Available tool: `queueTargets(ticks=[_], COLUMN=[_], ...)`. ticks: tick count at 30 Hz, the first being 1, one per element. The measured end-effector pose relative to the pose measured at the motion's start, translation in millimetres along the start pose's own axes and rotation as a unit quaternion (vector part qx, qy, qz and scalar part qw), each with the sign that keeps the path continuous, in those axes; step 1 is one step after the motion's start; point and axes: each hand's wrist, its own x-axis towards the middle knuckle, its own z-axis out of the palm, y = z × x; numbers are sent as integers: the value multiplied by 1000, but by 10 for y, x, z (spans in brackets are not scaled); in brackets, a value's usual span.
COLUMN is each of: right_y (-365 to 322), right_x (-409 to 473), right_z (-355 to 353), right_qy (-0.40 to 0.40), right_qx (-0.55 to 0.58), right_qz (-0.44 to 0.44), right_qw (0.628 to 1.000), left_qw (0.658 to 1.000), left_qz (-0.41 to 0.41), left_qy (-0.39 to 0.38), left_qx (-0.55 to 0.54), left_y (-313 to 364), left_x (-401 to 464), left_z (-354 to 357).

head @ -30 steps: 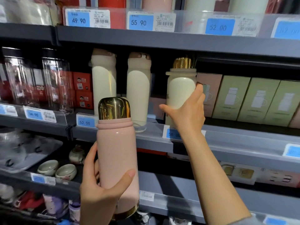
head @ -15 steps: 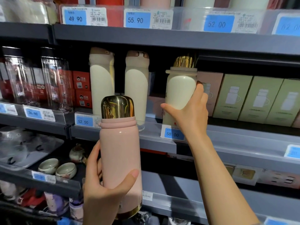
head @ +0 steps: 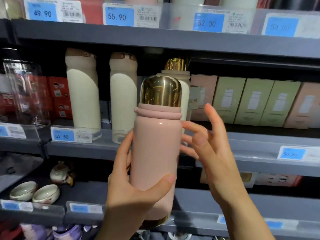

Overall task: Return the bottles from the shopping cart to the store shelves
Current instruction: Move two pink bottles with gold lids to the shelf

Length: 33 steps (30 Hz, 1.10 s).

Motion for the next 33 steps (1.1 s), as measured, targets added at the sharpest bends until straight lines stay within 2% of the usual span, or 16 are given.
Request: queueTargets(ticks=[1, 2, 4, 6, 8, 10, 12, 14, 17, 21, 25, 33], right_y=[-20, -4, 81, 148, 129, 43, -62, -140, -190, -152, -81, 145], right_x=[-105, -197, -310, -354, -338, -278, -156, 9, 268, 581, 798, 932], right_z=[-25, -60, -159, -304, -498, -678, -833, -951, -1051, -1093, -1098, -983], right_qy=[-34, -35, 59, 167, 226, 255, 279, 306, 361, 416, 425, 367], right_qx=[27, 33, 10, 34, 69, 79, 102, 121, 147, 187, 158, 22], right_qz=[40, 53, 55, 65, 73, 79, 80, 88, 91, 68, 59, 34], right_qw=[998, 997, 997, 983, 969, 960, 952, 940, 916, 888, 889, 929], left_qw=[999, 997, 983, 949, 929, 930, 950, 959, 912, 832, 789, 766], left_qz=[2, 8, 26, 56, 62, 60, 115, 214, 313, 395, 433, 456], left_qy=[-34, -68, -152, -255, -336, -358, -286, -156, -30, -4, 30, 73], left_qx=[14, 36, 100, 175, 140, 62, 61, 106, 262, 390, 434, 447], left_y=[41, 93, 257, 360, 349, 285, 154, -27, -319, -672, -830, -893], left_x=[10, 20, 50, 109, 194, 254, 292, 369, 526, 613, 640, 675], left_z=[101, 211, 429, 594, 694, 732, 736, 722, 702, 738, 769, 803])
